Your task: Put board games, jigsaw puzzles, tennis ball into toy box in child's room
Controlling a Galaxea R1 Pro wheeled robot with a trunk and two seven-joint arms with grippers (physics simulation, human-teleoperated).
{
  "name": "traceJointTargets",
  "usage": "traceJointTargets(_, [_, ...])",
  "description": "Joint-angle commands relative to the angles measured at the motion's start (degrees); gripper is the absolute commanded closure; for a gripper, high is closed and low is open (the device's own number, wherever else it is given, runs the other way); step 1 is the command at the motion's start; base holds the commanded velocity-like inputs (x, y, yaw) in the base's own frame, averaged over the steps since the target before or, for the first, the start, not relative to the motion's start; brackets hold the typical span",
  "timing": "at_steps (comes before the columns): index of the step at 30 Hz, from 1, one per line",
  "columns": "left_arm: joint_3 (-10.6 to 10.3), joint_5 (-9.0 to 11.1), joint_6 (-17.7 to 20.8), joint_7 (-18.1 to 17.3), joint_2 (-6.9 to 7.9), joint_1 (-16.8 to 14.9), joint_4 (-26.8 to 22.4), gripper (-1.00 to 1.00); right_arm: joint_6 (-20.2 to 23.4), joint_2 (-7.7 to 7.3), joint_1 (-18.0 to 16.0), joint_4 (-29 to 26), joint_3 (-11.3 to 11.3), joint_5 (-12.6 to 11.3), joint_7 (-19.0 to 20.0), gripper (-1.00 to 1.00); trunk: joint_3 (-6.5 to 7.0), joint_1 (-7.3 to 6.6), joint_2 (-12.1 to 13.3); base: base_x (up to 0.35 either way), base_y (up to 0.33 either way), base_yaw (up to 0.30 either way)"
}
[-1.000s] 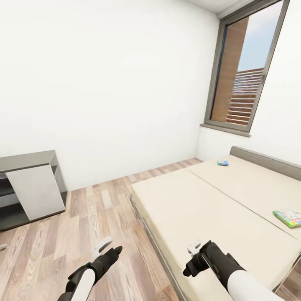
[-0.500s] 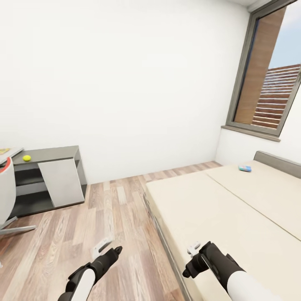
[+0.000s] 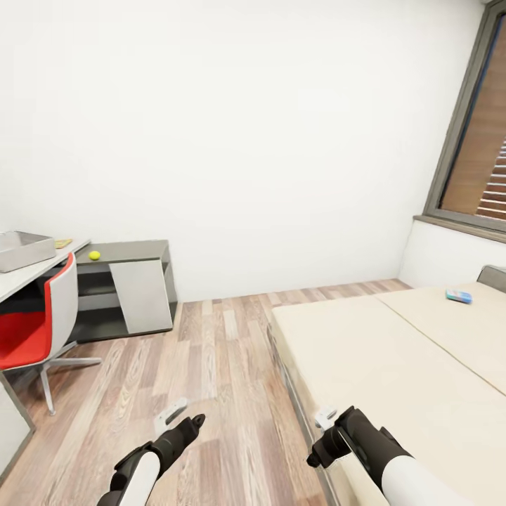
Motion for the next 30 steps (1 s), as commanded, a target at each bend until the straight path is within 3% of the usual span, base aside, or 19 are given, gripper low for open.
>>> traceJointTargets(1, [-0.05,0.6,0.12,0.52,0.01,-0.05,-0.07,-1.0,0.14,-0.05,0.0,-0.16,0.16,0.6,0.49,-1.0,-0.07,0.0,-0.04,-0.002,-0.008,0.298])
traceJointTargets(11, [-0.4,0.52,-1.46,0.21,0.09,0.02,-0.17,-1.0,0.12,-0.05,0.0,-0.16,0.08,0.63,0.48,-1.0,-0.07,0.0,-0.04,-0.001,-0.003,0.298])
traceJointTargets(14, [-0.53,-0.01,-2.62,0.13,0.1,0.14,-0.23,-1.0,0.12,-0.08,0.0,-0.16,0.07,0.64,0.48,-1.0,-0.07,0.0,-0.04,0.0,-0.001,0.298])
traceJointTargets(21, [-0.65,-3.51,-4.96,-0.52,0.04,0.52,-0.25,-1.0,0.11,-0.12,0.0,-0.16,0.05,0.66,0.48,-1.0,-0.07,0.0,-0.04,0.0,0.0,0.298])
traceJointTargets(30, [-0.62,-4.36,-5.42,-1.16,-0.01,0.63,-0.19,-1.0,0.14,-0.2,0.0,-0.16,0.0,0.64,0.53,-1.0,-0.07,0.0,-0.04,0.0,0.0,0.287])
